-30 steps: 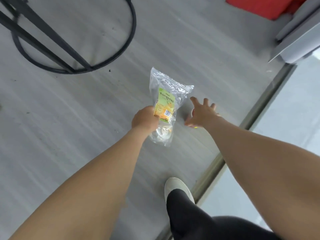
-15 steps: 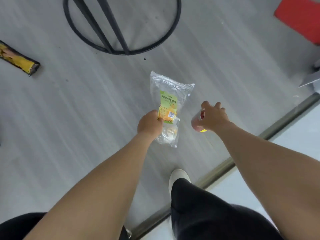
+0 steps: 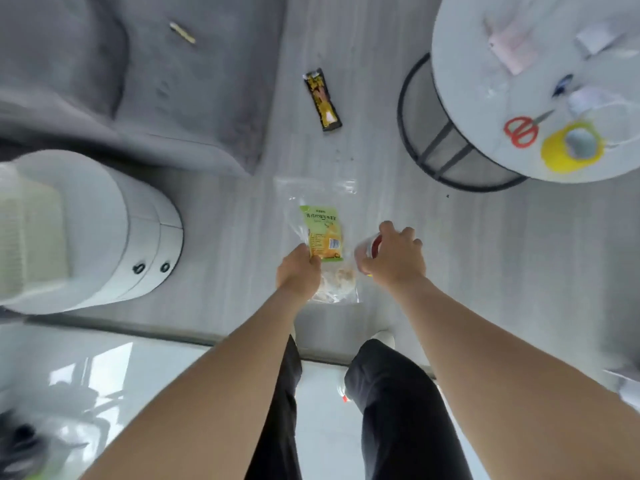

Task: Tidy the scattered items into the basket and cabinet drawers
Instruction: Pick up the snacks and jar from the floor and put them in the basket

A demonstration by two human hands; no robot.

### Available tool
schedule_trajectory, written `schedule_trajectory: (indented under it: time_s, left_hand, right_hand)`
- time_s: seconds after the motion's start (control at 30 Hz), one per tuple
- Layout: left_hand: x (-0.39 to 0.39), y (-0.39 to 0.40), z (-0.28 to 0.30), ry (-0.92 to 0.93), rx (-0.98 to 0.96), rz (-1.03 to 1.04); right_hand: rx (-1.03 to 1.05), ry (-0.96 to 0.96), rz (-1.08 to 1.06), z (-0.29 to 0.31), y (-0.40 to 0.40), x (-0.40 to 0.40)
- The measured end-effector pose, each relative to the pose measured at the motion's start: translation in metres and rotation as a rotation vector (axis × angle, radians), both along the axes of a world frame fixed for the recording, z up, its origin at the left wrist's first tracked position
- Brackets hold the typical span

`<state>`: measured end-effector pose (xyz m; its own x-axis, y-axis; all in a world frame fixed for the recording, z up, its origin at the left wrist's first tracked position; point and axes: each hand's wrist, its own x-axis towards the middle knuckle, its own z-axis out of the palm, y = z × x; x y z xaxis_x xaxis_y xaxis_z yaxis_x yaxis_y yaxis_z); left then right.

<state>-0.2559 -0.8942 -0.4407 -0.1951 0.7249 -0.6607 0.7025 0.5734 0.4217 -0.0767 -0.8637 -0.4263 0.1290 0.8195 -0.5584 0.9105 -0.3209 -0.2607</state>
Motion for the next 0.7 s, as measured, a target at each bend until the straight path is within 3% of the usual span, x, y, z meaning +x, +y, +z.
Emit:
schedule_trajectory:
  time_s: [0.17,0.33,0.7]
  left_hand:
    - [-0.101,-0.023,0.094,0.068,-0.019,0.186]
    - [-0.202,-0.054,0.150,0.061,-0.010,0.350]
    - [-0.371,-0.074,0.200,0.098,0.014,0.725]
  right_hand:
    - [0.014,0.020,0.265,0.093,0.014,-0.118]
    - [-0.023,0.009,0.447,0.150,0.016,-0.231]
    - [0.008,0.065,0.813,0.198,0.050,-0.445]
